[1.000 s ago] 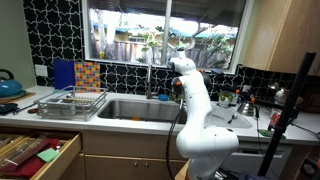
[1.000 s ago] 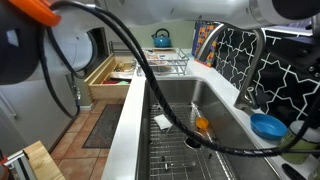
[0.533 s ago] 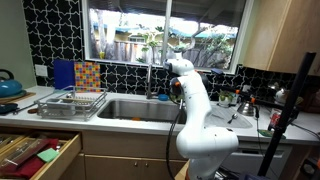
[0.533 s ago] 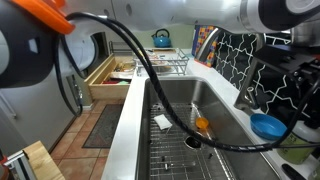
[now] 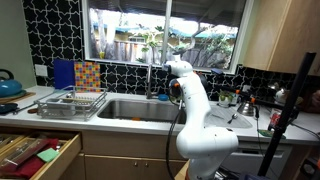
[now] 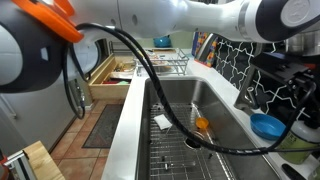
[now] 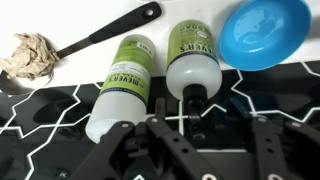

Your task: Swap the places of the green bottles

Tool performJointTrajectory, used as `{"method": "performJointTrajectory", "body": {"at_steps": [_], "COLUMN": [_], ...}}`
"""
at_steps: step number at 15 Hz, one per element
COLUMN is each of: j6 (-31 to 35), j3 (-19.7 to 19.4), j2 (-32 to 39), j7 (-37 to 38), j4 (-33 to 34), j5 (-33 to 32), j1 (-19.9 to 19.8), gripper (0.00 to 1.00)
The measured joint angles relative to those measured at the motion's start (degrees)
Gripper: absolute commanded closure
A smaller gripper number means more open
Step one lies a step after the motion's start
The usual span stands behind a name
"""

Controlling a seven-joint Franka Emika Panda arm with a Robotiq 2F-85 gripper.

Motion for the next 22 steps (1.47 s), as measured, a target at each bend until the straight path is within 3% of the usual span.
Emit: {"method": "performJointTrajectory", "body": {"at_steps": [1, 2, 6, 22], "j6": [0.1, 0.3, 1.6, 5.6], "j3": [0.0, 0.0, 0.0, -0.7], "j2": [0.2, 0.5, 1.1, -0.8], "j7": [0.0, 0.0, 0.0, -2.1], "j4": [0.3, 0.6, 1.3, 5.0], "j5": [-0.1, -0.1, -0.1, -1.3], "j1": [0.0, 0.0, 0.0, 0.4], "gripper": [0.67, 0.67, 0.99, 0.96]}}
